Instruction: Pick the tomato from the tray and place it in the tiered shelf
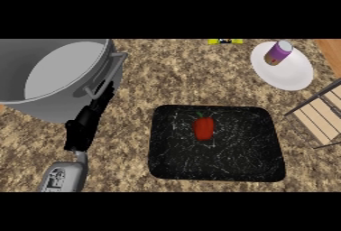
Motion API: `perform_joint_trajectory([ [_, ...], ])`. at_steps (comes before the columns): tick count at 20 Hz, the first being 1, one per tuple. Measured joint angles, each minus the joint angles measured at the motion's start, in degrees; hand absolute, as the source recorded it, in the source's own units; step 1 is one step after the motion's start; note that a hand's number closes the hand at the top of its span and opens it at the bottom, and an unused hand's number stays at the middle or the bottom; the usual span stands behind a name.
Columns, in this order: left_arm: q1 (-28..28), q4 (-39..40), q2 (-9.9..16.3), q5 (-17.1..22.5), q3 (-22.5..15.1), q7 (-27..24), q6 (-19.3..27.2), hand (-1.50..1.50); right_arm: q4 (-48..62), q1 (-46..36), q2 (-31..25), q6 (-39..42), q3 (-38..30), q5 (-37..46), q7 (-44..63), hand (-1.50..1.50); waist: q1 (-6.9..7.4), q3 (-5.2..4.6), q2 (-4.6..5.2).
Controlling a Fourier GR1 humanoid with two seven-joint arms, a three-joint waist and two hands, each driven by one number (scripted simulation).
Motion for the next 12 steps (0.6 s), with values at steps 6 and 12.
perform_joint_trajectory([
  [6,0.7,-0.6,-0.6,-0.1,-0.2,0.2,0.6,0.0,5.5,6.2,-5.2,6.7,0.1,1.6,-1.6,-1.5,-0.48,0.31,0.16],
  [12,1.0,-0.7,-0.7,0.1,-0.1,0.1,0.7,0.0,8.3,12.0,-7.2,11.8,0.1,2.8,-7.0,-1.5,-1.23,0.62,0.19],
])
